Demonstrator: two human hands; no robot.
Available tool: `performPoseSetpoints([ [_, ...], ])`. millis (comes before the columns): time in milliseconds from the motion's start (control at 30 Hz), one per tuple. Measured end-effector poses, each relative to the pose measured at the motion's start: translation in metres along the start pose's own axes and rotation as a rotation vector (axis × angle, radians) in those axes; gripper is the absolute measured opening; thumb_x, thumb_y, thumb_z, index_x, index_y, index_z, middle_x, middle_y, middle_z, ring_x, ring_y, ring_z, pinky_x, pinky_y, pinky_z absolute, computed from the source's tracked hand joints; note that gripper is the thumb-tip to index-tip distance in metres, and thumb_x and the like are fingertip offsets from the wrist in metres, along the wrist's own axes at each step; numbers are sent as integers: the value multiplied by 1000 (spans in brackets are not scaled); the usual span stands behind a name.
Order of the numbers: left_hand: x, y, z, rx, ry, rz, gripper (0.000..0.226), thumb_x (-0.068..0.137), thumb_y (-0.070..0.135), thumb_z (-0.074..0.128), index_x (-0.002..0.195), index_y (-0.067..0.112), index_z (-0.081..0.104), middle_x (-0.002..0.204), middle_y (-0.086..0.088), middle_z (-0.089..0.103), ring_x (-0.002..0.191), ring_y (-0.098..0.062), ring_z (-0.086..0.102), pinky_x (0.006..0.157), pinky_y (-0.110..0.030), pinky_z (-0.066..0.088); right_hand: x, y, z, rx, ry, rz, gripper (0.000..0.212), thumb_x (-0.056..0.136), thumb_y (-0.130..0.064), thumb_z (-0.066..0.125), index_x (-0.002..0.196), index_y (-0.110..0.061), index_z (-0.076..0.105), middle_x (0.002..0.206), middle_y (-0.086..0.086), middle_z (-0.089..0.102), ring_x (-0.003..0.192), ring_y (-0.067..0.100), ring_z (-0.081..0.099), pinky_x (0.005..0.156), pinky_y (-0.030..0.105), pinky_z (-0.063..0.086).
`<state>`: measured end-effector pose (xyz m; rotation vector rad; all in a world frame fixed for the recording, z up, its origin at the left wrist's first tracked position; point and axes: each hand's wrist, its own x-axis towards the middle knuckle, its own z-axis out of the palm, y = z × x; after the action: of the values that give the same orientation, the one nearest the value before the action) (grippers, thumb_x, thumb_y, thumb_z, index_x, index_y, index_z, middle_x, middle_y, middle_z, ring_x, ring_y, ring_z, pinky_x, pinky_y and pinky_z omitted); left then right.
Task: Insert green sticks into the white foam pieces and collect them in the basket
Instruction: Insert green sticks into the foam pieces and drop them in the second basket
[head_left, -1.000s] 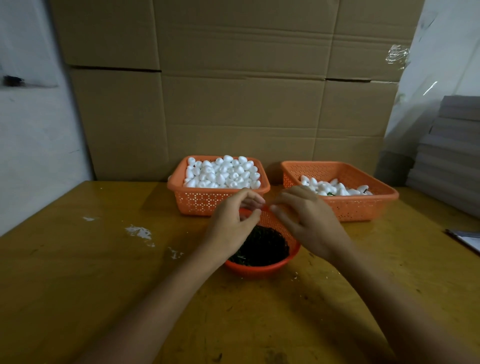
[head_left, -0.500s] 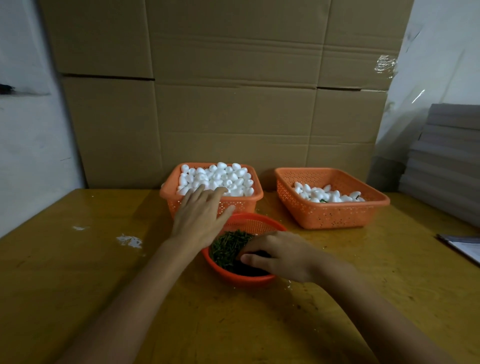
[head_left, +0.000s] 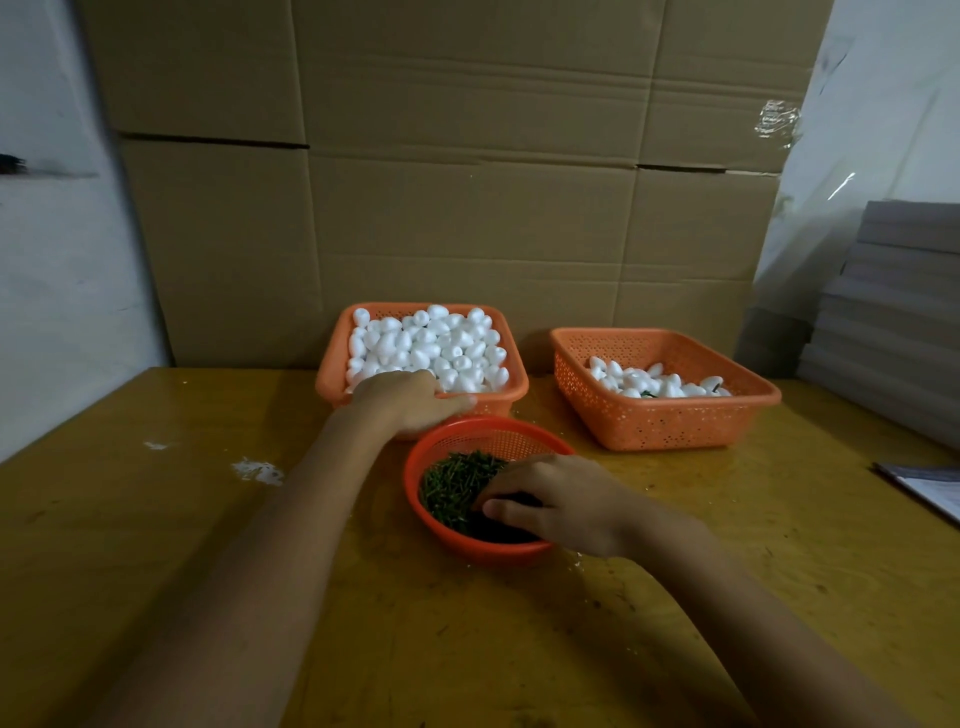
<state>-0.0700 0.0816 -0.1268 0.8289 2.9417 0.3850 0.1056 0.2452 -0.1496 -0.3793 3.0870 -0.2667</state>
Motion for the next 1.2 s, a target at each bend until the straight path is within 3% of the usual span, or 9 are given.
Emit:
performPoseSetpoints([
  [133, 2, -1, -2, -91, -52, 5, 70, 93, 79, 48, 106, 13, 68, 97, -1, 69, 84, -16, 65, 72, -34, 42, 0, -1, -1, 5, -6, 4, 37, 109, -44, 45, 137, -31, 65, 140, -12, 63, 126, 10, 56, 102, 38, 46],
  [400, 8, -10, -1, -401, -32, 80, 52, 94, 67, 60, 68, 22, 51, 69, 0, 52, 70, -18, 51, 76, -39, 43, 0, 1, 1, 11, -3, 12, 37, 109, -45, 45, 136, -31, 66, 139, -12, 63, 124, 11, 57, 101, 40, 47],
  [467, 8, -12, -1, -574, 93, 153, 48, 95, 50, 70, 66, 14, 60, 73, 2, 53, 71, -15, 53, 75, -37, 42, 0, 2, 1, 10, -2, 12, 36, 109, -45, 45, 136, -32, 66, 139, -12, 63, 124, 11, 57, 101, 39, 47],
  [567, 2, -10, -3, -858, 380, 185, 10, 88, 27, 84, 80, 21, 80, 95, 9, 72, 99, -9, 69, 95, -35, 54, 0, 2, 2, 4, 5, 9, 35, 109, -45, 46, 135, -32, 66, 138, -12, 64, 124, 11, 57, 100, 39, 47],
  [733, -13, -2, -2, -1085, 643, -40, 16, 70, 25, 95, 75, 20, 81, 85, 5, 81, 91, -14, 78, 96, -45, 59, 1, 2, 2, 3, 1, 7, 35, 109, -45, 46, 135, -33, 66, 137, -14, 64, 123, 11, 58, 99, 40, 48],
  [833, -18, 9, -1, -1278, 601, -45, 21, 72, 4, 93, 77, 13, 74, 84, -5, 79, 87, -24, 78, 88, -41, 64, 1, 1, 2, 4, 9, 7, 34, 109, -45, 46, 134, -34, 67, 136, -14, 65, 122, 11, 59, 99, 40, 48],
  [933, -23, 17, -2, -1596, 423, 42, 26, 80, -8, 83, 97, 9, 73, 87, -1, 80, 90, -20, 76, 76, -31, 65, 0, 1, 2, 5, 17, 5, 34, 109, -45, 47, 134, -33, 67, 137, -15, 64, 123, 10, 59, 99, 39, 48],
  [1033, -33, 24, 2, -1697, 227, 127, 35, 87, -6, 77, 119, 7, 72, 111, -8, 80, 102, -21, 76, 77, -34, 62, -1, 2, 2, 2, 15, -3, 35, 109, -45, 46, 134, -32, 67, 137, -13, 65, 122, 11, 59, 98, 38, 48],
  [1200, -48, 34, 18, -1727, 73, 269, 26, 92, -5, 72, 117, 2, 74, 117, -16, 78, 109, -24, 76, 87, -33, 62, 0, 0, 1, 6, 24, -9, 36, 109, -45, 46, 135, -31, 66, 136, -12, 65, 121, 12, 59, 99, 39, 48],
])
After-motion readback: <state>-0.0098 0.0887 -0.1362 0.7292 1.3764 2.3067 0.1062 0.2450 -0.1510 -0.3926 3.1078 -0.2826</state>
